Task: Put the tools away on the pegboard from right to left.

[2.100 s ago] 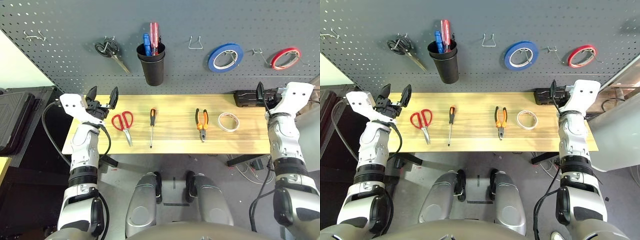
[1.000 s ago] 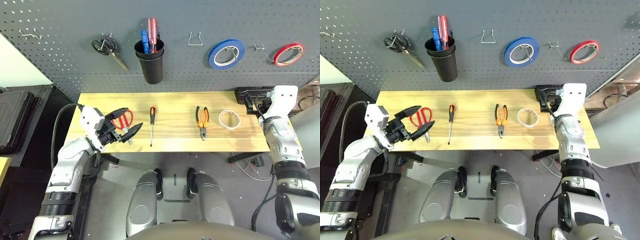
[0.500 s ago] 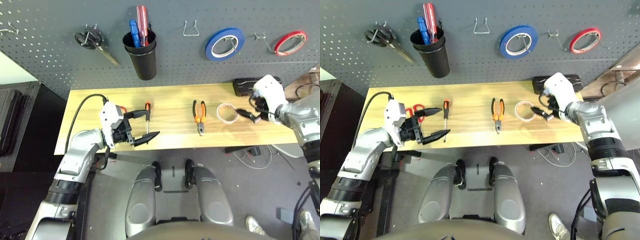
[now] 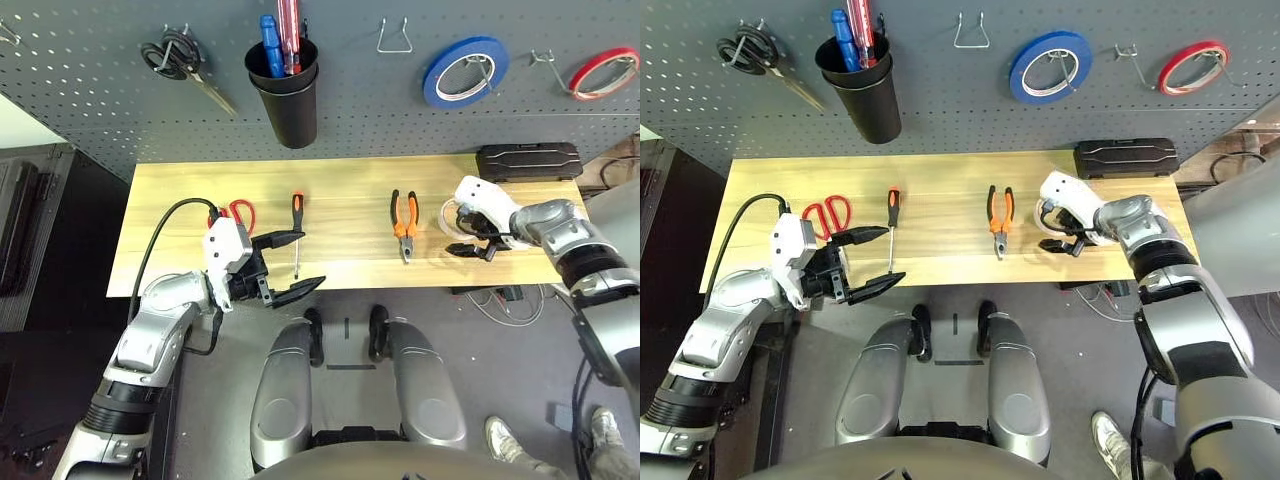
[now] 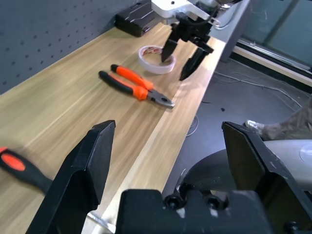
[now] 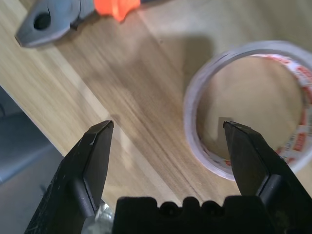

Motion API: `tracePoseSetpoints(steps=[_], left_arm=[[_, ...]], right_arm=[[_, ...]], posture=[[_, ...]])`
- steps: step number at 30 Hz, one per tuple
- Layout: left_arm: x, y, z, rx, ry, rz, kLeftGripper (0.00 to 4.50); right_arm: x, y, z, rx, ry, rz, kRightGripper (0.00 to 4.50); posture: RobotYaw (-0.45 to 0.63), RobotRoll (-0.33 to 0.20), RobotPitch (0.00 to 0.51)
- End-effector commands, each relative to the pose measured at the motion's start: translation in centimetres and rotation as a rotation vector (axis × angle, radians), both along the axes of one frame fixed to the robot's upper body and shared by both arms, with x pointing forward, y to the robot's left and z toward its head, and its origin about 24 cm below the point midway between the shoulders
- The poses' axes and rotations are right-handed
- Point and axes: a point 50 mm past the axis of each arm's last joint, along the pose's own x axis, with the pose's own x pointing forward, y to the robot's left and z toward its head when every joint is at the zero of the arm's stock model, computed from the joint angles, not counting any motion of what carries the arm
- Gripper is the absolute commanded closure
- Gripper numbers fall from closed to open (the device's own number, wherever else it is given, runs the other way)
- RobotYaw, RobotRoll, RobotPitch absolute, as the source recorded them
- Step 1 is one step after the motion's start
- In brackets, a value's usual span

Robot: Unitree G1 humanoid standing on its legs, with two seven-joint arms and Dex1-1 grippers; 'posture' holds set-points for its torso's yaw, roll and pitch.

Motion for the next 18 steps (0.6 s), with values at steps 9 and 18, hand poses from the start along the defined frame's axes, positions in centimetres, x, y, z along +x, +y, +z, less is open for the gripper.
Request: tracePoseSetpoints(steps=[9, 18], left_arm=[[-1.1, -0.1, 0.3, 0.020, -0.002, 0.023, 0.00], [-1.1, -0.2, 0.5, 0.021, -0.021, 0.011, 0.00]], right_arm=[[-1.0, 0.1, -2.9, -0.100, 0.034, -0.029, 0.63], [-0.5, -1.2, -1.3, -0.063, -0.096, -0.065, 3.91]], posture=[[0.11, 0.000, 0.398], [0.10, 0.000, 0.382]])
